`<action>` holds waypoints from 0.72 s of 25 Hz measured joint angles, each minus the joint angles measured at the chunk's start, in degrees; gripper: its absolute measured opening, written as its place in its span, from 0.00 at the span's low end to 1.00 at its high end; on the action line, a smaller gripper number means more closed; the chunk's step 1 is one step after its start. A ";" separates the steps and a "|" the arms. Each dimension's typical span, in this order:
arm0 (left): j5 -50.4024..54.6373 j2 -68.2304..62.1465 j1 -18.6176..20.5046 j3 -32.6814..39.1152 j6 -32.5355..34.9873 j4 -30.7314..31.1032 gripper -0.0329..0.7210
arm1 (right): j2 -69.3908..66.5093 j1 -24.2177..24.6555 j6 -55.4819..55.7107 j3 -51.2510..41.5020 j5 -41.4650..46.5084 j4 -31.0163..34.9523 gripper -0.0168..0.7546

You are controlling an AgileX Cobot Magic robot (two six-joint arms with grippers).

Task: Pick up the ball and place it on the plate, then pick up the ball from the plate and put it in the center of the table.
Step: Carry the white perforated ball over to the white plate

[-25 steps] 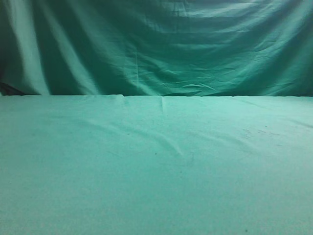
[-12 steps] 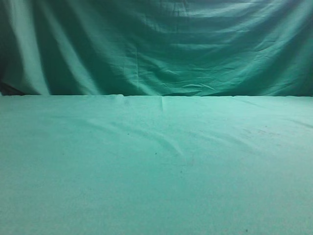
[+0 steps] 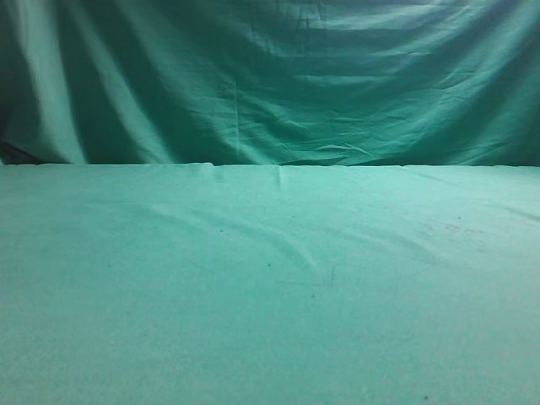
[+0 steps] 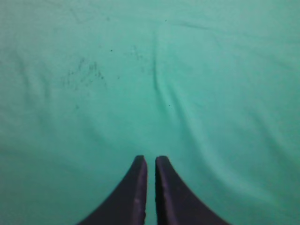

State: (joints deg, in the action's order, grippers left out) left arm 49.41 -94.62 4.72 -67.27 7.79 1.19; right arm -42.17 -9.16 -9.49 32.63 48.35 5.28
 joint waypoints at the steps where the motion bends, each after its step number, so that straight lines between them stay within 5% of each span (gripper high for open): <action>1: -0.10 -0.34 0.00 0.00 0.00 0.25 0.45 | -1.44 -1.34 0.00 0.88 0.41 0.00 0.10; 9: -1.86 -1.49 0.22 0.00 -0.20 4.15 0.45 | -12.54 -10.99 -0.13 3.47 0.00 0.00 0.10; 18: -5.72 -5.73 1.57 0.00 -0.42 4.38 0.45 | -14.48 -13.28 -0.69 3.47 -3.07 -0.61 0.10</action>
State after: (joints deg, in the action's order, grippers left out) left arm 43.69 -100.35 6.29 -67.27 7.38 5.58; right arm -56.65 -22.44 -10.19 36.10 45.28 4.67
